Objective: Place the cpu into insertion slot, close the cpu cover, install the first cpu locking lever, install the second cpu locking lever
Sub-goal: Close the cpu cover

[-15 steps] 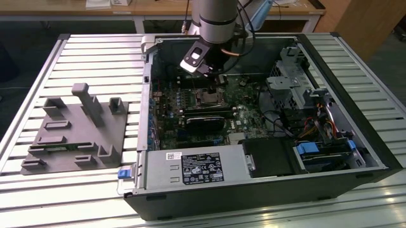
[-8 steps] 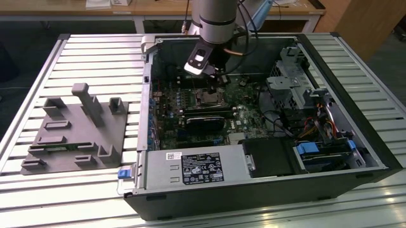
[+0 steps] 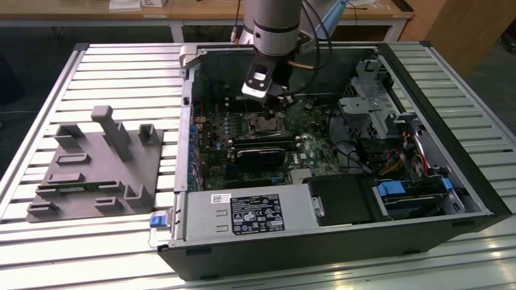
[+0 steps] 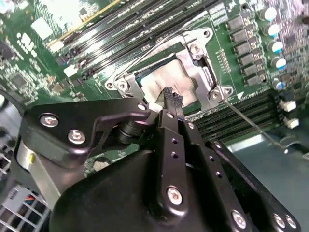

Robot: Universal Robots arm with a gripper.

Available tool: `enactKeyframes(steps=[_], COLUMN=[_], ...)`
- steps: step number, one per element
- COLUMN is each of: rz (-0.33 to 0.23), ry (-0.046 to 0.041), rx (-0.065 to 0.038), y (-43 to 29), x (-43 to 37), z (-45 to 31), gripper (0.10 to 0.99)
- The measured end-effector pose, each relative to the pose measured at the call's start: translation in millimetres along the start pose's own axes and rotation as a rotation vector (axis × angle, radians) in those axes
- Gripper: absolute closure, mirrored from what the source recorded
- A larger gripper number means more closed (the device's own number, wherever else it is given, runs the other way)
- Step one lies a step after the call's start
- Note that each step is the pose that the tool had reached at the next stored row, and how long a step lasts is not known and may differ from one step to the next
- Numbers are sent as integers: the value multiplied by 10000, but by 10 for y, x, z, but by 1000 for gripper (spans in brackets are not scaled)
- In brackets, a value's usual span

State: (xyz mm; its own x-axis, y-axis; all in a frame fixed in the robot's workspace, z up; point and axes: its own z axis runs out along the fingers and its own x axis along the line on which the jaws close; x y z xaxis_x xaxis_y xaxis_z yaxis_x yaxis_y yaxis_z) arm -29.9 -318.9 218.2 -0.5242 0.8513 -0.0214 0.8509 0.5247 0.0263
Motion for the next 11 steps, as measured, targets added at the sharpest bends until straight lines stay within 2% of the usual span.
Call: enactKeyframes(steps=[11], rz=[-2013], ry=[-11], rx=[-5], y=[0], x=[0], z=[7], gripper=[980])
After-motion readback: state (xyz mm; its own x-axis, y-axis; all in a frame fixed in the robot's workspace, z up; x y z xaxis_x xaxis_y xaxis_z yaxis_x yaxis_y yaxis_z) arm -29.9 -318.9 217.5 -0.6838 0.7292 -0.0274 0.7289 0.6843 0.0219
